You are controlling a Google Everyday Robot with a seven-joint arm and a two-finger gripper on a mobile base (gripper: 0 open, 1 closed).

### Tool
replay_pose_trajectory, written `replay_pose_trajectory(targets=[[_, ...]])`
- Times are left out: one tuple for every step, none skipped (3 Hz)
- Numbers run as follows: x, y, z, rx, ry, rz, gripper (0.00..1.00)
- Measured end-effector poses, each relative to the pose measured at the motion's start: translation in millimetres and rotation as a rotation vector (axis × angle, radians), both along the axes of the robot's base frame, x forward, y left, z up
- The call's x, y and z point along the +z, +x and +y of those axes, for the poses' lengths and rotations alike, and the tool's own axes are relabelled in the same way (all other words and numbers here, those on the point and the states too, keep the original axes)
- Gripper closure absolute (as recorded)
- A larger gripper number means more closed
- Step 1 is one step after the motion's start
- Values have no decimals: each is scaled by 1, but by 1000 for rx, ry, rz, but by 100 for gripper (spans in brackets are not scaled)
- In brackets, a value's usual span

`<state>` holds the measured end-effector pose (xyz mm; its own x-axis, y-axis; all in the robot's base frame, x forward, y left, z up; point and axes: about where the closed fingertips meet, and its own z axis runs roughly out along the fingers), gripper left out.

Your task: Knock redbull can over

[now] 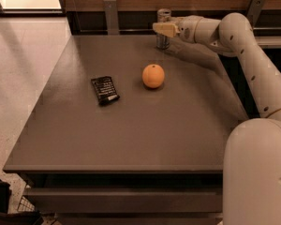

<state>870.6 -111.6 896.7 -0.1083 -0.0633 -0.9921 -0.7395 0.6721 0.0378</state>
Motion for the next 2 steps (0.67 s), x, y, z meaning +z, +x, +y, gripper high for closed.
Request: replay_pose_trajectory(targets=[[-1,1,5,6,1,2,78],[-2,1,8,10,1,3,99]])
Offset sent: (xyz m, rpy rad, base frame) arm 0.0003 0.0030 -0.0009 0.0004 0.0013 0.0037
